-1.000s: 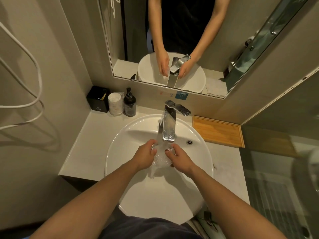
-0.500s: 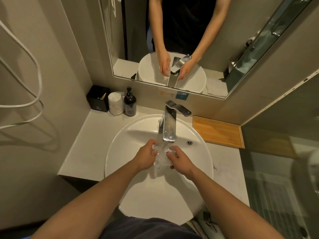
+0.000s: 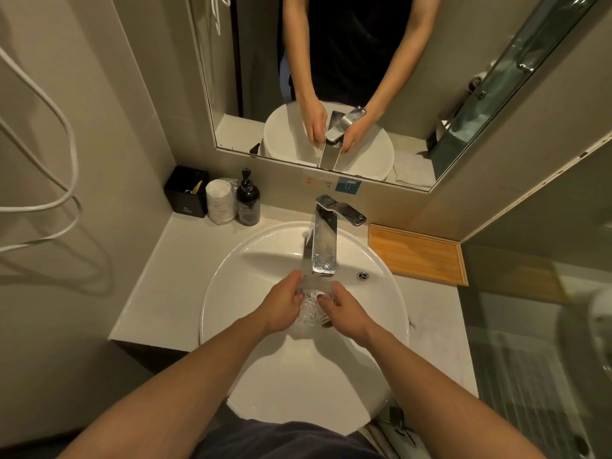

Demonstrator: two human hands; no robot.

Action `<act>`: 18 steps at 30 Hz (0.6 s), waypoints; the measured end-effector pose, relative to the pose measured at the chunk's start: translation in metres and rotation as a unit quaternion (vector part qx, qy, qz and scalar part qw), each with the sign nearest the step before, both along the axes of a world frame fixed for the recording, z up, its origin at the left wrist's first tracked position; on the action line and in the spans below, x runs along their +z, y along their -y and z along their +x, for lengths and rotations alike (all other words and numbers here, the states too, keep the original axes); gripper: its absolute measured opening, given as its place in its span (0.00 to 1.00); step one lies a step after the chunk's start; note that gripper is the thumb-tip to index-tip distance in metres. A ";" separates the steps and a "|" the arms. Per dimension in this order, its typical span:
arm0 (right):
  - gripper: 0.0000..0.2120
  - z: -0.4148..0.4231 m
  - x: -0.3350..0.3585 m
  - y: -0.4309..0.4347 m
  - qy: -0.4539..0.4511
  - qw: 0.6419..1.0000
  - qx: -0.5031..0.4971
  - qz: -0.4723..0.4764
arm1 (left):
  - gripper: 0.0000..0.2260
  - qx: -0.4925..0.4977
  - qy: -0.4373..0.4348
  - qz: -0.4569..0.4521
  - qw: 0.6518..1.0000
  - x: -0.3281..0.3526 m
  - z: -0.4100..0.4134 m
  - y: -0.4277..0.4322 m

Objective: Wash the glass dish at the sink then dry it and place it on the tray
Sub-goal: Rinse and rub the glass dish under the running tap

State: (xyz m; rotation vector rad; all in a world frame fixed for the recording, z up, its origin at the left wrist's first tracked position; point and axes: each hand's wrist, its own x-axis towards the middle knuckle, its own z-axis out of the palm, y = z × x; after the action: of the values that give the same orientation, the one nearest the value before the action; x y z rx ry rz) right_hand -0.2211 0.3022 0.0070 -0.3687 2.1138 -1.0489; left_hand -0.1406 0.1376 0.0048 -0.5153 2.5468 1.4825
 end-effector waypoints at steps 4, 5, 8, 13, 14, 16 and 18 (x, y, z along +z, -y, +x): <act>0.14 -0.003 0.005 0.004 -0.064 0.997 0.044 0.025 | 0.16 -0.046 0.006 -0.001 0.999 0.005 -0.008 -0.001; 0.15 -0.003 0.008 0.005 -0.078 0.995 0.056 0.033 | 0.16 -0.059 0.005 -0.014 0.998 0.008 -0.010 0.000; 0.16 -0.004 0.009 0.008 -0.096 0.993 0.059 0.044 | 0.13 -0.063 0.009 -0.040 0.997 0.008 -0.014 0.003; 0.16 -0.006 0.006 0.004 -0.068 0.996 0.035 0.048 | 0.14 -0.031 -0.028 -0.024 0.999 0.002 -0.002 0.001; 0.17 -0.007 0.007 0.005 -0.072 0.996 0.039 0.048 | 0.14 -0.029 -0.025 -0.019 0.999 0.001 0.000 0.000; 0.19 -0.007 0.009 0.007 -0.119 0.990 0.059 0.056 | 0.14 -0.039 -0.008 -0.030 0.999 0.000 -0.001 0.001; 0.19 -0.005 0.013 0.011 -0.164 0.982 0.068 0.067 | 0.16 -0.045 0.013 -0.054 0.997 0.000 -0.006 0.002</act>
State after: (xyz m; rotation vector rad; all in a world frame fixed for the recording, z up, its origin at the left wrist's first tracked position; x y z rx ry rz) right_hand -0.2264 0.2910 0.0199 -0.6473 2.3958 -0.8021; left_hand -0.1467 0.1353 0.0048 -0.4244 2.6038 1.3046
